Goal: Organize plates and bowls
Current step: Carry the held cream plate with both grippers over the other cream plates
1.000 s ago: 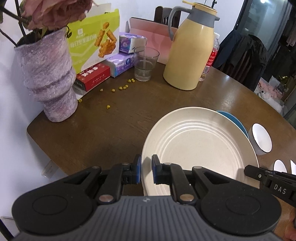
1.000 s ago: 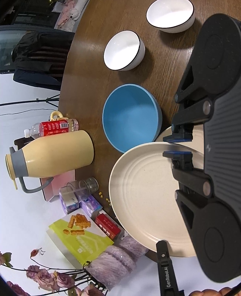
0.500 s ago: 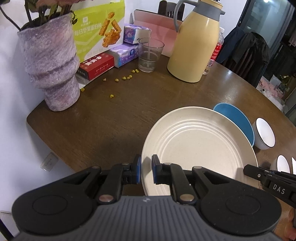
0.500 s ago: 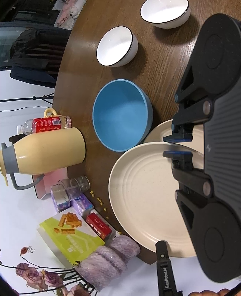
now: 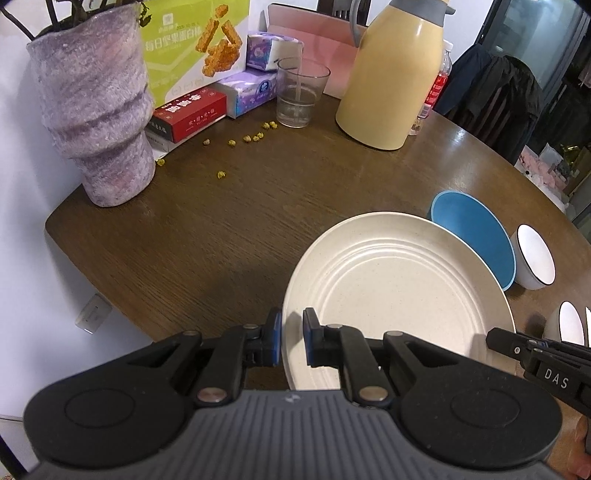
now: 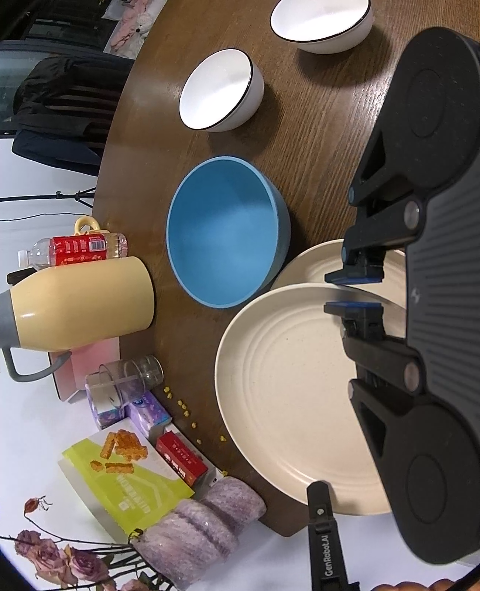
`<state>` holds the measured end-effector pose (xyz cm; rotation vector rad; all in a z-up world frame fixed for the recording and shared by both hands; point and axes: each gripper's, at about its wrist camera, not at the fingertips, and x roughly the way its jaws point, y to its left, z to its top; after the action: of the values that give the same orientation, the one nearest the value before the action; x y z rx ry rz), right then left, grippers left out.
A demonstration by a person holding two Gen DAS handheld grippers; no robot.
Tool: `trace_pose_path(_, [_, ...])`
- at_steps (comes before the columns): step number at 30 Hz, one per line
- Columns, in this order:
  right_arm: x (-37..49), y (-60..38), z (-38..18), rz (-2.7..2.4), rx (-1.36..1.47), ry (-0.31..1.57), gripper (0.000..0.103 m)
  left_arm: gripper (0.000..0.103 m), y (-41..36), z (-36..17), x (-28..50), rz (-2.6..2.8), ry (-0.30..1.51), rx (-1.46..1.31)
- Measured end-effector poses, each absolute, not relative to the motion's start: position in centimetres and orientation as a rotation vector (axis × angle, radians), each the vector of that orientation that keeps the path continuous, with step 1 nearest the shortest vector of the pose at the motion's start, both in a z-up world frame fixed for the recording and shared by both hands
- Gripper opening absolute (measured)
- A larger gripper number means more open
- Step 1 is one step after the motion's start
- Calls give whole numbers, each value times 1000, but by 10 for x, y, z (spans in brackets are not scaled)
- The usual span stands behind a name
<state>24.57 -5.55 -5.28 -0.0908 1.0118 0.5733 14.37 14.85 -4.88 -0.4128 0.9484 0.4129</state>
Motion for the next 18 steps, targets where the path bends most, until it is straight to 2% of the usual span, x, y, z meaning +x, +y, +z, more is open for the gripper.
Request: trace_pose_path(18, [249,-62,-73,558,-112,1031,9,12,141,-71,151,385,980,-393])
